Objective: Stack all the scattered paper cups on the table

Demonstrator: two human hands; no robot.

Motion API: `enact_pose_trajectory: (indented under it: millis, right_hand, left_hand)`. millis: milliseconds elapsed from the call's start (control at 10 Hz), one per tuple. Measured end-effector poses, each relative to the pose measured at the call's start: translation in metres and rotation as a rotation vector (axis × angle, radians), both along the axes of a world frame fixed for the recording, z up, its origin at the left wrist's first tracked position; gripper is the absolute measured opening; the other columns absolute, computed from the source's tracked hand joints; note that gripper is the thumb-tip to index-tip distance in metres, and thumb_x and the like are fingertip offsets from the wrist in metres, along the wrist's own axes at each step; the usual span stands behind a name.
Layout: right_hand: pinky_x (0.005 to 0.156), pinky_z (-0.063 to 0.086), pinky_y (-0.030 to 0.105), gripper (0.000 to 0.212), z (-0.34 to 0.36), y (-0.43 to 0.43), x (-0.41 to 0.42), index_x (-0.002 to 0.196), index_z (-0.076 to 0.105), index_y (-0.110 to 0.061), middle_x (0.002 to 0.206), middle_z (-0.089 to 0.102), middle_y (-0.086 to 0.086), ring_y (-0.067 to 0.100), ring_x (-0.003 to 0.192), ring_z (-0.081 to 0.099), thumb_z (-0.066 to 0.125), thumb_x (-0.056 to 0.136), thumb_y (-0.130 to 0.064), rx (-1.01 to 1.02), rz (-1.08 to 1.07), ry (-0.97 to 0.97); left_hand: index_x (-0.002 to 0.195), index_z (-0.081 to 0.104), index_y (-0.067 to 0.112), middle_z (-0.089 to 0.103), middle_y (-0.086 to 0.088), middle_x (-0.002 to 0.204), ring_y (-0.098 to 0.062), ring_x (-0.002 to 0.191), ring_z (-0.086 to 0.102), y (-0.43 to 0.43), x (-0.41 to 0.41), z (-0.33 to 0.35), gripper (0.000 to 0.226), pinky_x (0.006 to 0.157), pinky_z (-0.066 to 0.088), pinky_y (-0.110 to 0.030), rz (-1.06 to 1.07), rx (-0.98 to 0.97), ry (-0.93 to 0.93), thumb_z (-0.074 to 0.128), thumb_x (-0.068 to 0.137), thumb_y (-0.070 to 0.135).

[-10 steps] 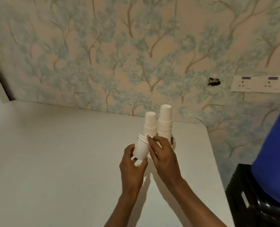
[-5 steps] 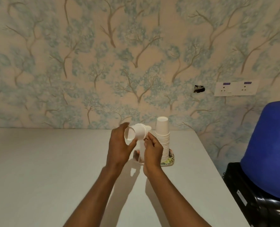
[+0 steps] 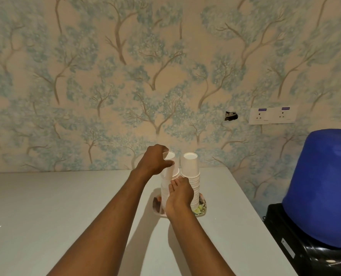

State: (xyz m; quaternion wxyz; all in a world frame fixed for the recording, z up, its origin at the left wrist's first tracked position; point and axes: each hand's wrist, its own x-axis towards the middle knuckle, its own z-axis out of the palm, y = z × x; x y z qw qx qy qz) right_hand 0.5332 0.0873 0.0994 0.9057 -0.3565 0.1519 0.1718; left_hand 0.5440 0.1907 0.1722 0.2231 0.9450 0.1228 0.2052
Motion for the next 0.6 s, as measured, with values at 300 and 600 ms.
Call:
enact_pose_trajectory:
  millis: [300, 600]
  right_hand:
    - [0.114, 0.034, 0.044, 0.045, -0.017, -0.012, -0.008, 0.143, 0.045, 0.001, 0.150, 0.047, 0.021, 0.038, 0.139, 0.044, 0.041, 0.103, -0.019, 0.098, 0.042, 0.106]
    - [0.081, 0.049, 0.029, 0.019, -0.030, -0.030, -0.028, 0.114, 0.061, -0.015, 0.112, 0.064, 0.009, 0.023, 0.098, 0.063, 0.047, 0.102, -0.020, -0.219, 0.017, -0.202]
  left_hand:
    - [0.137, 0.057, 0.007, 0.061, -0.009, 0.136, -0.025, 0.120, 0.059, 0.001, 0.017, -0.038, 0.066, 0.093, 0.047, -0.030, 0.028, -0.028, 0.088, 0.082, 0.080, 0.030]
    - [0.154, 0.030, 0.009, 0.040, -0.012, 0.153, -0.031, 0.138, 0.039, -0.017, -0.019, -0.068, 0.083, 0.109, 0.037, -0.042, 0.159, -0.109, -0.059, 0.074, 0.087, 0.032]
